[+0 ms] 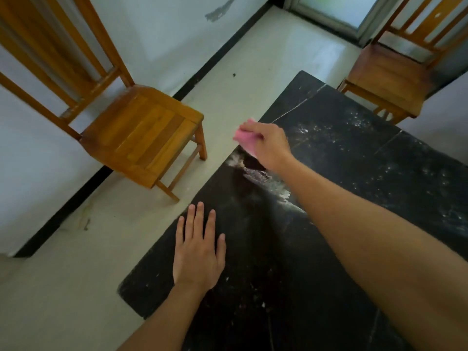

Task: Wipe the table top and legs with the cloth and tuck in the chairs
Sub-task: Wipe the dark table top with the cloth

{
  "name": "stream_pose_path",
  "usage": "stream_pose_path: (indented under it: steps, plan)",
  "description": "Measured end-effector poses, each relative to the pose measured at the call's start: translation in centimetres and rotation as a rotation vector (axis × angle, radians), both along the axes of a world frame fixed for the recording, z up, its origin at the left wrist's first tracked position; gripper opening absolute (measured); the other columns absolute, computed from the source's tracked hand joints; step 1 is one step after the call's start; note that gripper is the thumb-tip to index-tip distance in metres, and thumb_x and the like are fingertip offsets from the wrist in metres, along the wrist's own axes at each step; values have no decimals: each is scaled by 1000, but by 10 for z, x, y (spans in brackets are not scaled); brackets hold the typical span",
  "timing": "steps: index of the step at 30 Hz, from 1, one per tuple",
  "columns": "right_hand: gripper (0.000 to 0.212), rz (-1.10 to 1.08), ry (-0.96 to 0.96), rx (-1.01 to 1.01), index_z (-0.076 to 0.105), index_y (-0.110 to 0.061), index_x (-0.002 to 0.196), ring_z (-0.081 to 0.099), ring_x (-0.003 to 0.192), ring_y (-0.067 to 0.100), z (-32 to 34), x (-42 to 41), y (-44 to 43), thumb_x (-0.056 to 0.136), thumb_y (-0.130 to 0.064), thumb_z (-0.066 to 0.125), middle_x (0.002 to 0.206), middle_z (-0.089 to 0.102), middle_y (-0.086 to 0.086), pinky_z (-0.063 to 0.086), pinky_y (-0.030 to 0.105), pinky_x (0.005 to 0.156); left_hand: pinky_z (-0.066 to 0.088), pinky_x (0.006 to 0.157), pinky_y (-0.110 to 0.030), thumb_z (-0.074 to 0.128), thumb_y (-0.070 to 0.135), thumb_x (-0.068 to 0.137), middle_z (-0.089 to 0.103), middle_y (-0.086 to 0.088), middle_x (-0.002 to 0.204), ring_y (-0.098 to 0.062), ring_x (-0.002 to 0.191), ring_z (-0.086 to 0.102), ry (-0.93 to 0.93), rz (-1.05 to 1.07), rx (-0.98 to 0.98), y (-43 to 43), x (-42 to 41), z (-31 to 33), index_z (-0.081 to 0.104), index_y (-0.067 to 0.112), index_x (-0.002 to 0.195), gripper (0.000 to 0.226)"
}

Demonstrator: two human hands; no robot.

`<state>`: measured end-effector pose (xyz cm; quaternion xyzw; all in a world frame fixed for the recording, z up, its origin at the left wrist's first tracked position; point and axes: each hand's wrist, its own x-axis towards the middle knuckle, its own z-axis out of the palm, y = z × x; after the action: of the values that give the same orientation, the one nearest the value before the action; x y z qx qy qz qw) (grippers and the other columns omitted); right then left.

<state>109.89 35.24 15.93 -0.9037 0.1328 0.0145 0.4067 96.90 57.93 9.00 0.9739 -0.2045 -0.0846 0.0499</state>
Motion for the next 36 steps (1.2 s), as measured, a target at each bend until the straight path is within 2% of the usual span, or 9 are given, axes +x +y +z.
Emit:
stream_pose_path:
  steps: [6, 9, 13, 16, 19, 25, 30, 34, 36]
  plan:
    - [50, -679, 116, -44, 57, -35, 129, 61, 87, 19, -4, -188, -68, 95, 0, 46, 118, 63, 12, 49, 26, 69, 21, 115, -48, 26, 43, 95, 29, -17, 153, -29, 144, 21, 21, 15, -17, -4, 0, 5, 39, 10, 143, 60]
    - [53, -860, 127, -73, 57, -20, 133, 46, 131, 25, -32, -221, -17, 91, 10, 44, 143, 51, 9, 34, 40, 114, 21, 115, -48, 26, 43, 95, 29, -17, 153, -29, 144, 20, 14, 20, -14, -4, 0, 5, 38, 10, 143, 60]
    - [64, -804, 28, -3, 58, -16, 132, 28, 144, 16, -40, -133, 55, 81, 21, 44, 148, 44, -4, 5, 15, 118, 21, 116, -48, 26, 43, 95, 28, -16, 154, -29, 145, 19, 10, 19, -17, -4, 0, 2, 36, 10, 144, 59]
    - [57, -681, 45, 346, 55, -22, 135, 42, 136, 18, -21, -44, 77, 90, 11, 47, 146, 47, -1, 29, 37, 118, 19, 117, -47, 25, 44, 96, 27, -16, 154, -29, 145, 18, 1, 10, 2, -4, 1, 2, 36, 12, 144, 59]
    - [44, -648, 10, 557, 57, -18, 131, 58, 110, 11, 11, -3, 49, 91, 2, 55, 120, 60, -3, 49, 31, 100, 15, 116, -45, 25, 45, 97, 28, -15, 154, -29, 145, 19, -9, 2, -7, -3, 2, 1, 38, 12, 143, 58]
    - [50, -761, 72, 79, 64, -21, 123, 53, 119, 19, -16, -44, 28, 90, 11, 44, 132, 55, -1, 34, 21, 106, 17, 114, -47, 26, 43, 97, 27, -16, 154, -29, 145, 18, 9, 6, -22, -5, 1, 3, 37, 10, 144, 58]
    - [44, -253, 107, 296, 61, -14, 130, 49, 128, 19, -23, 15, 84, 91, 6, 53, 136, 55, 3, 35, 25, 107, 17, 116, -46, 24, 44, 97, 28, -16, 154, -29, 145, 19, 1, 6, -14, -3, 3, 2, 37, 11, 144, 58]
    - [31, -388, -3, 342, 69, -20, 117, 59, 101, 7, 1, 4, 34, 90, -7, 61, 118, 66, 0, 48, 13, 93, 16, 115, -46, 25, 43, 98, 26, -15, 155, -29, 145, 16, 17, -1, -21, -1, 2, 1, 36, 11, 144, 57]
    - [44, -585, 8, 195, 67, -22, 122, 54, 101, 6, -1, -43, 13, 92, 4, 49, 124, 63, 1, 35, -3, 86, 16, 115, -47, 27, 43, 97, 25, -16, 155, -30, 146, 16, 21, 4, -29, -2, 2, 1, 36, 11, 144, 57]
